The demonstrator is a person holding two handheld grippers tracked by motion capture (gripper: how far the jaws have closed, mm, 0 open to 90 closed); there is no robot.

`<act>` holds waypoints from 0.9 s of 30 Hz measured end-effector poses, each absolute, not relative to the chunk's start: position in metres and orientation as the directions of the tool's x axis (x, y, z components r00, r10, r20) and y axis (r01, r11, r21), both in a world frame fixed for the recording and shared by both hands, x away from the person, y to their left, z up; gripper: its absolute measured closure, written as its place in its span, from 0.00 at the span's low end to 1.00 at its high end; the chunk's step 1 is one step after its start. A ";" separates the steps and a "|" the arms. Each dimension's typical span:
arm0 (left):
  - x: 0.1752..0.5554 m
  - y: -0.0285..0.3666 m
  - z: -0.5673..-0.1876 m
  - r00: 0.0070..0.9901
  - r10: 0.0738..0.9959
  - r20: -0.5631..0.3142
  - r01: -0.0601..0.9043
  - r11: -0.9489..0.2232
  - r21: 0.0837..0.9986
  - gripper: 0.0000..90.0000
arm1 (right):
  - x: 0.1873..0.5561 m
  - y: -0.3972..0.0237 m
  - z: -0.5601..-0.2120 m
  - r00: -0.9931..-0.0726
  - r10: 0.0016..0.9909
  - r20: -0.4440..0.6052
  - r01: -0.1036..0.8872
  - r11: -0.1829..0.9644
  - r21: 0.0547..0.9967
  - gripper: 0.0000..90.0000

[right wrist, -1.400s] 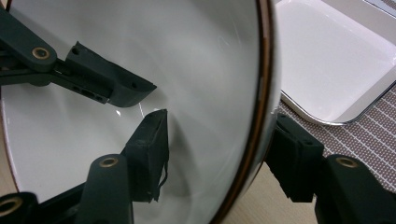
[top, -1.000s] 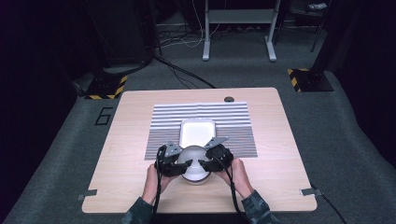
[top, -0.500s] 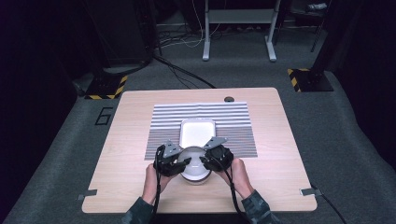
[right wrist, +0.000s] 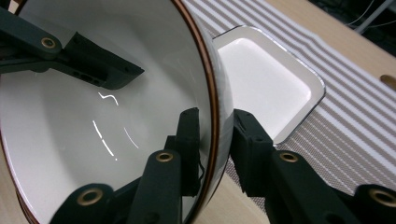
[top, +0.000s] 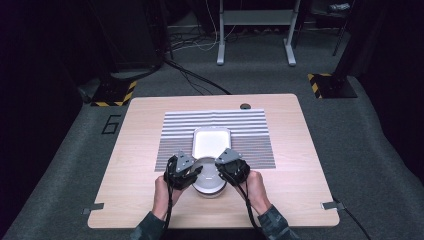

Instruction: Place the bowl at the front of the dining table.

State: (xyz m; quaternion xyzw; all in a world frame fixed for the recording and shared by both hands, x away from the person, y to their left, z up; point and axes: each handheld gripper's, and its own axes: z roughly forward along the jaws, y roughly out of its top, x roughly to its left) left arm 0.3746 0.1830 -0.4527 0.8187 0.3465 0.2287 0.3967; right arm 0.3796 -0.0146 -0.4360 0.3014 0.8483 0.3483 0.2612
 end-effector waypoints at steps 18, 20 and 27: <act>0.366 0.182 -0.450 0.637 0.756 0.151 0.323 -0.439 0.838 0.84 | 0.369 -0.013 -0.433 -0.654 0.696 -0.296 0.242 0.563 0.790 0.90; 0.365 0.182 -0.450 0.633 0.760 0.147 0.325 -0.433 0.840 0.84 | 0.369 -0.013 -0.433 -0.654 0.695 -0.297 0.240 0.564 0.790 0.90; 0.362 0.179 -0.444 0.624 0.761 0.178 0.293 -0.439 0.849 0.88 | 0.367 -0.014 -0.430 -0.650 0.692 -0.315 0.201 0.557 0.806 0.90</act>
